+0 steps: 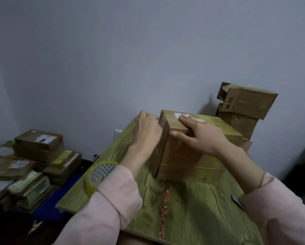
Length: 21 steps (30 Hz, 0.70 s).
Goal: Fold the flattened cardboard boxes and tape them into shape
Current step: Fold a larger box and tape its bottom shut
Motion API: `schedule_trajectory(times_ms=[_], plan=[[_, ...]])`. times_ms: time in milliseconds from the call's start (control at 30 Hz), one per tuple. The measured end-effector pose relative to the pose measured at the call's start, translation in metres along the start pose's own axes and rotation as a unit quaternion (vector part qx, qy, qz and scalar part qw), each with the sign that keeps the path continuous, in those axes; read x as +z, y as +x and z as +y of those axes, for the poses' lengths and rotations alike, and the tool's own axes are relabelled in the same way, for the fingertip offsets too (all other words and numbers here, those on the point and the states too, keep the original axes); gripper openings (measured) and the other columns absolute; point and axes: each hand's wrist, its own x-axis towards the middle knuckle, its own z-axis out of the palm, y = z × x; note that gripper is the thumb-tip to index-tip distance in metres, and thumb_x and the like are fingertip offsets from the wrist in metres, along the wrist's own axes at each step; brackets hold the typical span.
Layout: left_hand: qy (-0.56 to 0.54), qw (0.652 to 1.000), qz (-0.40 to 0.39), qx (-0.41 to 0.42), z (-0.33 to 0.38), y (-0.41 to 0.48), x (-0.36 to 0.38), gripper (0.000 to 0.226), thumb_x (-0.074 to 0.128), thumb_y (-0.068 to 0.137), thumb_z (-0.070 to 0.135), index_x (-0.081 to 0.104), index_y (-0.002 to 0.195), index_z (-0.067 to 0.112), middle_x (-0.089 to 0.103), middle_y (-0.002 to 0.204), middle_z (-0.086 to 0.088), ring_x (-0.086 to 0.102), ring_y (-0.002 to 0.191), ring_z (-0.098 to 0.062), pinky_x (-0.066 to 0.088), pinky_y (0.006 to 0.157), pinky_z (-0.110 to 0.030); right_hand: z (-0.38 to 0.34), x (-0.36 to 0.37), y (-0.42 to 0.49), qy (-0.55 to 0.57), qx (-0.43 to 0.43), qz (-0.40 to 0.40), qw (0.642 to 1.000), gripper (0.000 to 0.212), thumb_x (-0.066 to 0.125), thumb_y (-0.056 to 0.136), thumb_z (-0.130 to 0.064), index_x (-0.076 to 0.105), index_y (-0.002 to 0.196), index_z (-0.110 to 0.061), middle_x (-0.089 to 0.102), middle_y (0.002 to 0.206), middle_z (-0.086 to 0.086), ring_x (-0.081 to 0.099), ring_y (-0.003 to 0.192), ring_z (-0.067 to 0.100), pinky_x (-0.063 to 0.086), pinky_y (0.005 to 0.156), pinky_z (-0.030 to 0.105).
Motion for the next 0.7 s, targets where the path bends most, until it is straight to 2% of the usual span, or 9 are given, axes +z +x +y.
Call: schedule_trajectory(times_ms=[67,100,167,233,300,433,500,600,700], plan=[[-0.122,0.992,-0.034,-0.003,0.011,0.008,-0.007,0.045,0.032,0.099,0.018,0.034,0.143,0.007,0.033,0.15,-0.011,0.032,0.136,-0.026,0.023,0.108,-0.03,0.001,0.002,0.001,-0.012,-0.007,0.004,1.0,0.076,0.037,0.084,-0.072,0.03,0.147,-0.03,0.026,0.155,-0.011,0.029,0.141,0.016,0.032,0.111,0.039],[-0.158,0.984,-0.077,0.01,0.018,0.008,-0.005,0.048,0.029,0.101,0.022,0.028,0.147,0.01,0.027,0.154,-0.008,0.025,0.141,-0.024,0.02,0.11,-0.03,0.001,0.003,0.002,-0.018,-0.009,0.008,1.0,0.077,0.038,0.084,-0.073,0.03,0.148,-0.03,0.027,0.155,-0.01,0.029,0.141,0.016,0.032,0.11,0.038],[-0.178,0.974,-0.134,0.051,0.024,0.004,0.009,0.045,0.029,0.102,0.025,0.037,0.143,0.01,0.018,0.157,-0.004,0.014,0.145,-0.02,0.014,0.114,-0.031,0.001,0.007,0.003,-0.029,-0.014,0.016,0.999,0.081,0.031,0.08,-0.074,0.03,0.147,-0.029,0.031,0.153,-0.007,0.032,0.14,0.017,0.033,0.108,0.037],[-0.231,0.965,-0.114,0.052,0.023,-0.002,0.023,0.038,0.032,0.102,0.023,0.055,0.126,0.004,0.014,0.158,0.0,0.006,0.146,-0.014,0.012,0.115,-0.031,0.001,0.01,0.004,-0.032,-0.016,0.02,0.999,0.079,0.027,0.079,-0.069,0.029,0.148,-0.029,0.033,0.153,-0.006,0.033,0.139,0.017,0.031,0.11,0.039],[-0.255,0.963,-0.089,0.027,0.023,-0.005,0.028,0.036,0.033,0.101,0.022,0.06,0.117,0.005,0.014,0.158,0.002,0.009,0.145,-0.012,0.015,0.115,-0.031,0.002,0.011,0.004,-0.042,-0.015,0.026,0.999,0.07,0.035,0.089,-0.064,0.028,0.148,-0.028,0.033,0.153,-0.006,0.033,0.139,0.017,0.03,0.111,0.039],[-0.222,0.972,-0.069,0.005,0.028,-0.008,0.022,0.037,0.032,0.1,0.022,0.058,0.124,0.011,0.014,0.158,-0.002,0.026,0.141,-0.02,0.025,0.109,-0.031,0.001,0.013,0.003,-0.05,-0.012,0.042,0.998,0.063,0.041,0.092,-0.055,0.03,0.147,-0.026,0.033,0.152,-0.006,0.033,0.139,0.017,0.029,0.109,0.037],[-0.198,0.977,-0.074,-0.014,0.031,-0.012,0.019,0.04,0.032,0.1,0.023,0.048,0.136,0.015,0.015,0.158,-0.006,0.028,0.14,-0.024,0.025,0.108,-0.03,0.001,0.014,0.003,-0.042,-0.013,0.043,0.998,0.065,0.037,0.091,-0.059,0.031,0.146,-0.026,0.033,0.153,-0.006,0.03,0.14,0.015,0.028,0.111,0.039],[-0.19,0.976,-0.091,-0.052,0.028,-0.013,0.018,0.053,0.031,0.1,0.03,0.018,0.151,0.016,0.027,0.154,-0.011,0.026,0.14,-0.029,0.022,0.11,-0.034,0.003,0.014,0.004,-0.039,-0.009,0.038,0.998,0.066,0.038,0.09,-0.061,0.032,0.146,-0.027,0.033,0.153,-0.002,0.029,0.141,0.016,0.027,0.112,0.039],[-0.232,0.964,-0.104,-0.076,0.021,-0.014,0.023,0.059,0.034,0.098,0.04,0.016,0.151,0.021,0.035,0.149,-0.011,0.031,0.136,-0.029,0.025,0.109,-0.037,0.004,0.012,0.004,-0.041,-0.007,0.037,0.998,0.07,0.037,0.088,-0.065,0.029,0.147,-0.028,0.031,0.154,0.0,0.032,0.14,0.019,0.029,0.111,0.04]])
